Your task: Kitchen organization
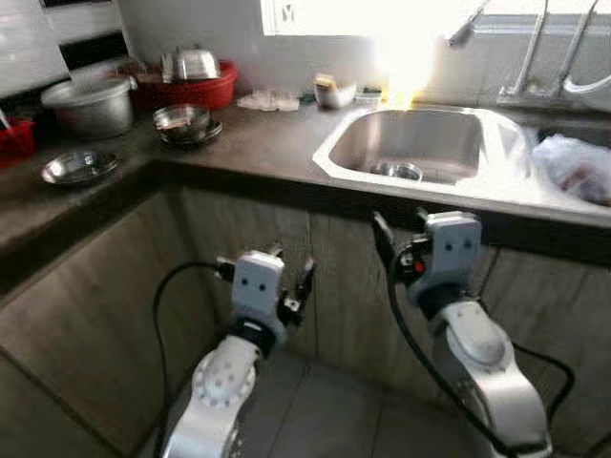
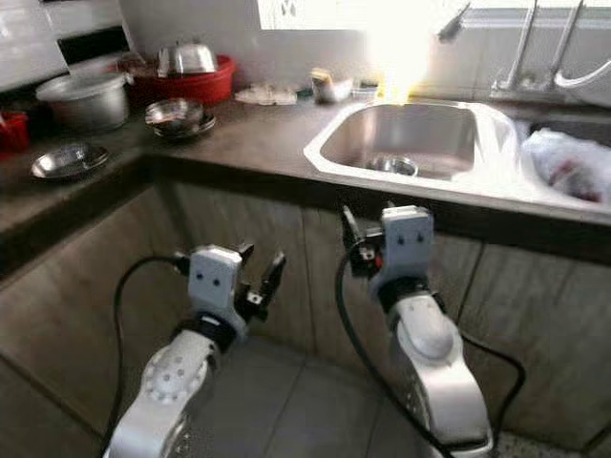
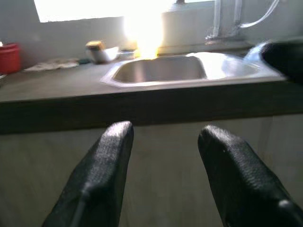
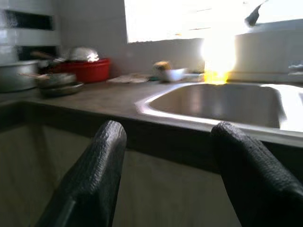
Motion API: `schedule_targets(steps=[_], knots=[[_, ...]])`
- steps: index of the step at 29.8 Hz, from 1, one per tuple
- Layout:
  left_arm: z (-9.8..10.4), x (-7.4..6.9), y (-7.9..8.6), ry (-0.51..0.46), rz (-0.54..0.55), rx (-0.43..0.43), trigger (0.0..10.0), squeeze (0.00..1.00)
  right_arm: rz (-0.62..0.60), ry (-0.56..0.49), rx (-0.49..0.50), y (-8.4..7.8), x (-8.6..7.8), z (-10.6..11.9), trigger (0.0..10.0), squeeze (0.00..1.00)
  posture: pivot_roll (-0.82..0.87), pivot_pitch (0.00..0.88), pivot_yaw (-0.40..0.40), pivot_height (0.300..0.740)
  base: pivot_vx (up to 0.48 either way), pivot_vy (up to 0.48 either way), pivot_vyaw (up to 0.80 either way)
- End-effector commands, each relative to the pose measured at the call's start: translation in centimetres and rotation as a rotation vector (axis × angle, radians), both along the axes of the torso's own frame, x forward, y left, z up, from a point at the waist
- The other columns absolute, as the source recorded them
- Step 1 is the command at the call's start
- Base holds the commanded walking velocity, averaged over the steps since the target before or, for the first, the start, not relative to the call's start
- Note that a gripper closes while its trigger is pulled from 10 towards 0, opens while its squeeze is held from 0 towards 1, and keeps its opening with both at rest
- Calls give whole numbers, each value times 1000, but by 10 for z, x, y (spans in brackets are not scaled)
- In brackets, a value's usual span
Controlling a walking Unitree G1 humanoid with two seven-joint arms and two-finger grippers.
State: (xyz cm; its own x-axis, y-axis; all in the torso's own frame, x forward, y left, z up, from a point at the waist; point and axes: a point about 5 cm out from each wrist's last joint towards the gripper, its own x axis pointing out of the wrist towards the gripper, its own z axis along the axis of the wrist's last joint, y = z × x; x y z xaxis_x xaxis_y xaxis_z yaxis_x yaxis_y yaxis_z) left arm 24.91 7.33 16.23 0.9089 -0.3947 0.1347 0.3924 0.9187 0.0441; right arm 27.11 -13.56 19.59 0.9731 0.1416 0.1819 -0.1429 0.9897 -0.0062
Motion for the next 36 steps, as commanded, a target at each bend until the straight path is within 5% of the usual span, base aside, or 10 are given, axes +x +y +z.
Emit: schedule_targets(steps=[1, 18, 36], knots=[[4, 4, 6, -30, 36, 25, 10000, 0, 36, 0, 1, 8, 0, 2, 10000, 0, 77, 17, 18, 740, 0, 0, 0], [5, 4, 6, -38, 40, 26, 10000, 0, 42, 12, -21, 10, -1, -1, 10000, 0, 86, 32, 18, 740, 0, 0, 544], [4, 5, 7, -20, 55, 11, 10000, 0, 27, 16, -12, 9, 1, 0, 10000, 0, 78, 31, 19, 740, 0, 0, 0]])
